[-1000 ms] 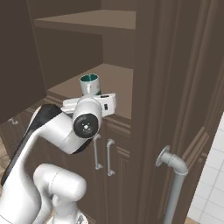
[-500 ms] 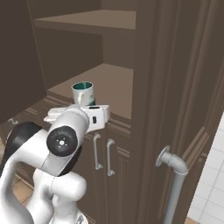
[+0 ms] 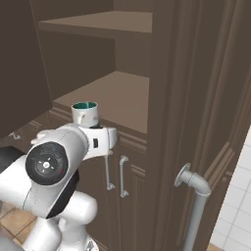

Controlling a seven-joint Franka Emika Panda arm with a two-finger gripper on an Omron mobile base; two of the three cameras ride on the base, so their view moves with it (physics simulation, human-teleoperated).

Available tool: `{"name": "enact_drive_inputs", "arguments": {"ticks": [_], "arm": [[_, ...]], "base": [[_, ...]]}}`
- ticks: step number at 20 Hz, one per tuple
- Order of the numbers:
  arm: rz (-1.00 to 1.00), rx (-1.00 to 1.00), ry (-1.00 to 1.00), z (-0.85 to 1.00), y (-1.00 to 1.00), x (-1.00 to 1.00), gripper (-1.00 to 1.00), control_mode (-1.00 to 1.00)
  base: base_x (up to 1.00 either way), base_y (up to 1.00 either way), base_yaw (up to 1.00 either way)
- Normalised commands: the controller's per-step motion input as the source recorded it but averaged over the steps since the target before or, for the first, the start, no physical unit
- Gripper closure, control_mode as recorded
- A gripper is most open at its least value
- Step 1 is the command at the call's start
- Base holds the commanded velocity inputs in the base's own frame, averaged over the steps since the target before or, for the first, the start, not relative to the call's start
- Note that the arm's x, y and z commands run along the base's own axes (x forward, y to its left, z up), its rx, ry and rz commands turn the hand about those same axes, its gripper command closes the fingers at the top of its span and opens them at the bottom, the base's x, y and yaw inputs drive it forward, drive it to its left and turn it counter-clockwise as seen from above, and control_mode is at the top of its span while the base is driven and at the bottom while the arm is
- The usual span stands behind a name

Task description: There is a tray on the dining counter. Grab the cup, mug, and pitcher and place them on the tray. The pitcher may be placed next to the tray if it cannot fit the tray.

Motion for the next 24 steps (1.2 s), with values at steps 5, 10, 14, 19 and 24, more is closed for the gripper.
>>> {"name": "enact_drive_inputs", "arguments": {"ticks": [5, 10, 14, 19, 24], "arm": [[0.0, 0.0, 0.04, 0.0, 0.0, -0.64, 1.0, -1.0], [0.0, 0.0, 0.0, 0.0, 0.0, 0.0, 1.0, 1.0], [0.0, 0.0, 0.0, 0.0, 0.0, 0.0, 1.0, 1.0], [0.0, 0.0, 0.0, 0.0, 0.0, 0.0, 1.0, 1.0], [0.0, 0.0, 0.0, 0.0, 0.0, 0.0, 1.0, 1.0]], "base": [[0.0, 0.0, 0.0], [-0.74, 0.17, -0.01], [-0.9, 0.36, -0.01], [-0.84, 0.64, -0.01], [-0.87, 0.92, 0.0]]}}
